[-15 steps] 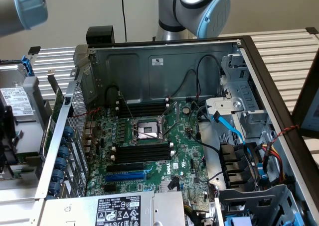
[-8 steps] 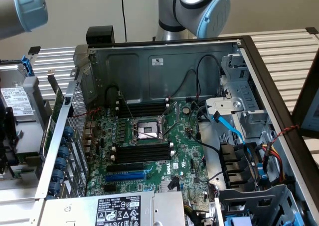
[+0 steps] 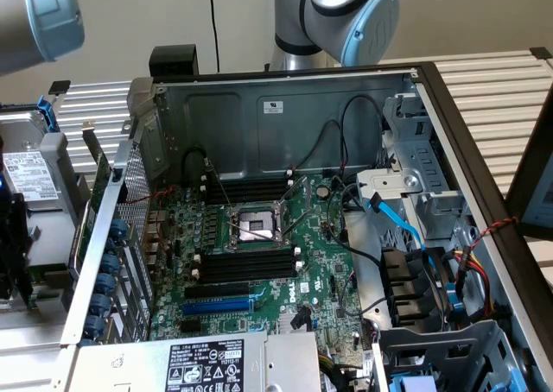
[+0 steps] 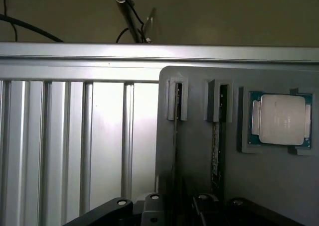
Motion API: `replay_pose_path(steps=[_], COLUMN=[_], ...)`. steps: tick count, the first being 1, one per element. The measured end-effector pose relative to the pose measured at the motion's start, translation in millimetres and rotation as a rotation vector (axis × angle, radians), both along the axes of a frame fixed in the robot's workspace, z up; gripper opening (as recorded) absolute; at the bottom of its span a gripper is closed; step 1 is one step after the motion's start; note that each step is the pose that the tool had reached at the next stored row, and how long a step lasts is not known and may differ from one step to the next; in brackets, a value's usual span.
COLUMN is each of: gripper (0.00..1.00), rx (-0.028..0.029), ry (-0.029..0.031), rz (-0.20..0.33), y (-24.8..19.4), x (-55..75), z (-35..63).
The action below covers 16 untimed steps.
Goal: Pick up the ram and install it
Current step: 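Pick up the ram and move it above insertion slot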
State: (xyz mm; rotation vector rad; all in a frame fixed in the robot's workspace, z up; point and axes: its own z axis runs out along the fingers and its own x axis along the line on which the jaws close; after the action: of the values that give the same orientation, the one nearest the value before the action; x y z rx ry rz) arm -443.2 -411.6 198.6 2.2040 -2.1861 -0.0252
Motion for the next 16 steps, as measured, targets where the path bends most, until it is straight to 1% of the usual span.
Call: replay_pose_path(steps=[2, 3, 4, 7, 16], gripper=[0.16, 0.13, 0.13, 0.13, 0.13], rx=[-0.0002, -0.0001, 0.0002, 0.0012, 0.0011], ry=[-0.0002, -0.0005, -0.0008, -0.0008, -0.0007], rz=[0.0, 0.0, 0.0, -0.001, -0.004], y=[0.0, 0.0, 0.0, -0.9, -3.8], x=[-0.1, -0.2, -0.2, -0.3, -0.3], z=[-0.4, -0.3, 1.6, 12.6, 52.6])
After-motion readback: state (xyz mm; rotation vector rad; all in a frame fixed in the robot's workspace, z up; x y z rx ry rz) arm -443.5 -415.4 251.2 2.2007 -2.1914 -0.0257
